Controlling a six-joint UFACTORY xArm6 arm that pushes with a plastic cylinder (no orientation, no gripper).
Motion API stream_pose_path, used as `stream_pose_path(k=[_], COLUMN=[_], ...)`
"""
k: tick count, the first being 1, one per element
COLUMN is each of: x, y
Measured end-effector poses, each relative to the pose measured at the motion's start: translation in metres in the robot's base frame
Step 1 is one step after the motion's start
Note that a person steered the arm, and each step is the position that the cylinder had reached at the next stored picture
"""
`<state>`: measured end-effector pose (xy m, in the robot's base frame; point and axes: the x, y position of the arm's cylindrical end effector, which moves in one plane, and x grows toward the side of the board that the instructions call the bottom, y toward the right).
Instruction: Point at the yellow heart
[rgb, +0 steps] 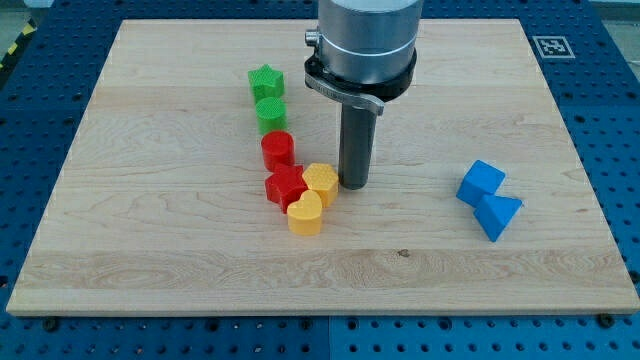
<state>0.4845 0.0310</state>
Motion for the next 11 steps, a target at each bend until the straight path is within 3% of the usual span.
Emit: stream_pose_path(k=[3, 4, 6, 8, 11], x=[-0.009, 0.011, 0.092, 0.103, 0.084], y=[0.01, 0.04, 0.045, -0.054, -0.081])
